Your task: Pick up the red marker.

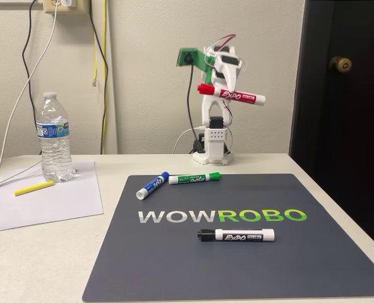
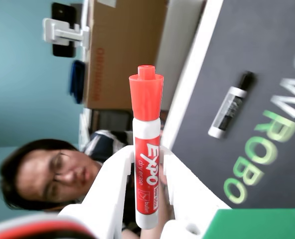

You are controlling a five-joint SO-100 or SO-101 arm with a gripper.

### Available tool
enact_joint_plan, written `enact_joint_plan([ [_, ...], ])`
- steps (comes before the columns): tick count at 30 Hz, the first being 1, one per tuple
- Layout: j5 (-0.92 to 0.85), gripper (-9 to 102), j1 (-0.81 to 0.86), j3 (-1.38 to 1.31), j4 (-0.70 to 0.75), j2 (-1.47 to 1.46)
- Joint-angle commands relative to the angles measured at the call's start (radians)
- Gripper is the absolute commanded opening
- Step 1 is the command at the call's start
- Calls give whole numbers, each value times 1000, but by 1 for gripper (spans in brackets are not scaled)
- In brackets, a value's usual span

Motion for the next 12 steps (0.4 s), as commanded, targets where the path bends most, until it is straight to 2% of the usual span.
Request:
enact_joint_plan([
  [1,3,3,0,98,-87,127],
  [12,11,3,-2,150,-109,164],
])
